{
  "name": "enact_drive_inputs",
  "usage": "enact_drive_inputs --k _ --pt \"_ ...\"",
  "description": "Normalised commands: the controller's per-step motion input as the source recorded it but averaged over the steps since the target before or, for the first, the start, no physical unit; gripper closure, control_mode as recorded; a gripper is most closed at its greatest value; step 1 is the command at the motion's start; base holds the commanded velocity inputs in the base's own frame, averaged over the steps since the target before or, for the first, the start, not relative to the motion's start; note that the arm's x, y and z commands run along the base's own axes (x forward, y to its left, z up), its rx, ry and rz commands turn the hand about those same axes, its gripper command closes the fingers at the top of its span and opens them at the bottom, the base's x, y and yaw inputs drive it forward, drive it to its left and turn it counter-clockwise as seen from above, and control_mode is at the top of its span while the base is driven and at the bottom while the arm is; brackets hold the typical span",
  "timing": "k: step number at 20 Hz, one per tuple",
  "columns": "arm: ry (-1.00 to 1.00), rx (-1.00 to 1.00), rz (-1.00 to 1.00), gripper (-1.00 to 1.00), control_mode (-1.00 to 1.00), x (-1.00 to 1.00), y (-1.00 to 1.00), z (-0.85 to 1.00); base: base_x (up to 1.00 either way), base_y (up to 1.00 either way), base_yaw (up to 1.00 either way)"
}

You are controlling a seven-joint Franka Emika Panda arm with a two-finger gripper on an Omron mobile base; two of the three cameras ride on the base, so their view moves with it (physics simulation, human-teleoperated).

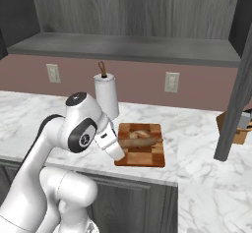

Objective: Open the cabinet, retrieve the rolling pin, and place it next to the meat on the cutting board to prepare for tenderizing.

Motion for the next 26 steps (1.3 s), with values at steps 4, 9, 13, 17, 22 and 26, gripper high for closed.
enact_drive_inputs --k 4,9,13,17,22,26 --pt "0.0 0.06 0.0 1.0 -1.0 0.08 -0.1 -0.01 0.0 0.0 0.0" --pt "0.01 0.06 0.0 1.0 -1.0 0.14 -0.06 -0.05 0.0 0.0 0.0" --pt "0.02 0.05 0.0 1.0 -1.0 0.16 -0.01 -0.09 0.0 0.0 0.0" --pt "0.01 0.04 0.0 1.0 -1.0 0.17 0.0 -0.1 0.0 0.0 0.0" --pt "0.0 0.06 0.0 1.0 -1.0 0.16 0.0 -0.07 0.0 0.0 0.0" --pt "0.0 0.06 0.0 1.0 -1.0 0.04 -0.11 -0.05 0.0 0.0 0.0"
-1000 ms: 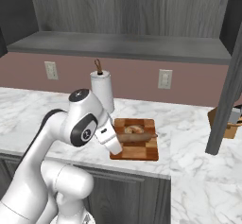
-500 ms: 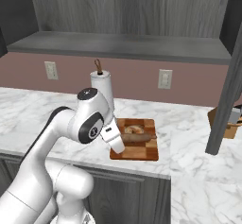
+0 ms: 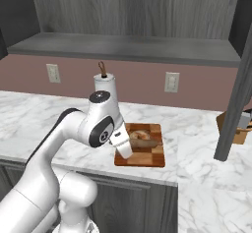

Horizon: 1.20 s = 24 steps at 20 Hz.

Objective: Open the cabinet, retrieve the rolling pin, and place it next to the meat on the cutting board to prepare for tenderizing.

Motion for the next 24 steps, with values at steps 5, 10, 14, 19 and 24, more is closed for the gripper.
enact_drive_inputs --k 5,10,14,19,24 --pt "-0.05 0.06 0.0 1.0 -1.0 0.0 -0.2 -0.07 0.0 0.0 0.0" --pt "-0.05 0.02 0.0 1.0 -1.0 0.03 -0.15 -0.19 0.0 0.0 0.0" --pt "-0.09 0.0 0.0 1.0 -1.0 0.01 -0.01 -0.12 0.0 0.0 0.0" --pt "-0.02 0.0 0.0 1.0 -1.0 0.02 0.0 -0.05 0.0 0.0 0.0" --pt "0.0 -0.05 0.0 1.0 -1.0 0.17 0.0 -0.17 0.0 0.0 0.0"
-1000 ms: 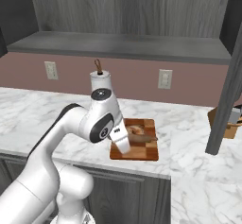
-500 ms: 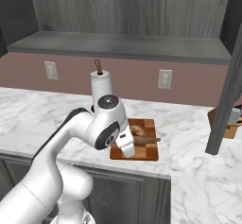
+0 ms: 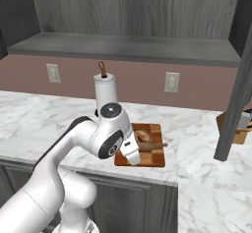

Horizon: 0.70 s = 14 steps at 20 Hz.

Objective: Open the cabinet, retrieve the rolling pin, and place it next to the meat on the cutting board to prepare for tenderizing.

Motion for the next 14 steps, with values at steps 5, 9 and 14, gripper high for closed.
enact_drive_inputs --k 5,9,14 --pt "0.0 -0.07 0.0 1.0 -1.0 0.13 0.0 -0.24 0.0 0.0 0.0" --pt "0.0 -0.07 0.0 1.0 -1.0 0.1 -0.04 -0.24 0.0 0.0 0.0" --pt "0.0 -0.05 0.0 1.0 -1.0 0.12 -0.08 -0.18 0.0 0.0 0.0"
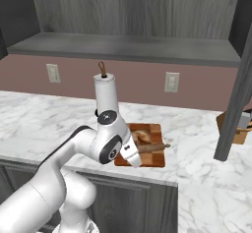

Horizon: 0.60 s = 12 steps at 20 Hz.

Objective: Open the cabinet, retrieve the rolling pin, and place it next to the meat on the cutting board to prepare for tenderizing.

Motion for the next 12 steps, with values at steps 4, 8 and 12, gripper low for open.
enact_drive_inputs --k 4,8,12 --pt "0.0 -0.03 0.0 1.0 -1.0 0.15 -0.06 -0.15 0.0 0.0 0.0" --pt "0.0 -0.02 0.0 1.0 -1.0 0.17 -0.02 -0.13 0.0 0.0 0.0" --pt "0.0 -0.01 0.0 1.0 -1.0 0.15 0.0 -0.11 0.0 0.0 0.0"
